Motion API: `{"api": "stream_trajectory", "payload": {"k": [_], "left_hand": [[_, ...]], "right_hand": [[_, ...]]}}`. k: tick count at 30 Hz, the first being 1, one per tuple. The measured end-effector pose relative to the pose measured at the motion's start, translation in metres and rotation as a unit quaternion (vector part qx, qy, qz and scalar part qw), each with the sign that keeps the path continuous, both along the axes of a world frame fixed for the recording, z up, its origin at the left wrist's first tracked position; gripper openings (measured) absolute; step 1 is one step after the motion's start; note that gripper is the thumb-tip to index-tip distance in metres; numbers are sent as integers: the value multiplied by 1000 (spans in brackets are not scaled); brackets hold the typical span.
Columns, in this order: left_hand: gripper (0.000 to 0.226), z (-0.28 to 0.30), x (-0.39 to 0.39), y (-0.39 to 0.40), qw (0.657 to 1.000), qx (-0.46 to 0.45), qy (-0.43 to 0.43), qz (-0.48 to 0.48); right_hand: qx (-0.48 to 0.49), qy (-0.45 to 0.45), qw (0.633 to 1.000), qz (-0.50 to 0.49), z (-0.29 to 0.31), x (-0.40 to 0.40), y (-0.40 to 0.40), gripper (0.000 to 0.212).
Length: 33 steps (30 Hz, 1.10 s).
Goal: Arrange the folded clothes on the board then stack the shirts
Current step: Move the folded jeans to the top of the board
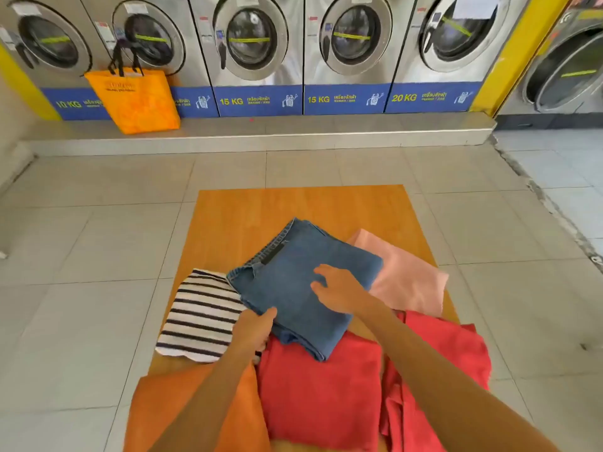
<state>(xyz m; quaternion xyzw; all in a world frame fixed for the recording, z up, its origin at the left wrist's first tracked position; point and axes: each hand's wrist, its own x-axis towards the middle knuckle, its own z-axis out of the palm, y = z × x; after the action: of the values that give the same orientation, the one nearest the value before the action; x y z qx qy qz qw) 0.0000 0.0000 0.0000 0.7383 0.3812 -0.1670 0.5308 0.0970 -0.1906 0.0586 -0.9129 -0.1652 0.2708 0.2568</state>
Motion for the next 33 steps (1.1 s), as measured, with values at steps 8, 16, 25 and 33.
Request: {"api": "stream_trajectory", "payload": {"k": [8,16,25,33], "left_hand": [[60,5,0,-20,994,72,42,77],[40,16,13,-28,992,71,49,90],[63,16,34,-30,923,-231,27,308],[45,58,79,-9,951,-206,-20,230]], "right_hand": [[-149,0,987,64,-30,76,-2,70],[-161,14,987,22,-56,133,4,95],[-70,80,993,-45,-60,137,16,80],[166,144,964,-149,-31,138,-8,30]]}}
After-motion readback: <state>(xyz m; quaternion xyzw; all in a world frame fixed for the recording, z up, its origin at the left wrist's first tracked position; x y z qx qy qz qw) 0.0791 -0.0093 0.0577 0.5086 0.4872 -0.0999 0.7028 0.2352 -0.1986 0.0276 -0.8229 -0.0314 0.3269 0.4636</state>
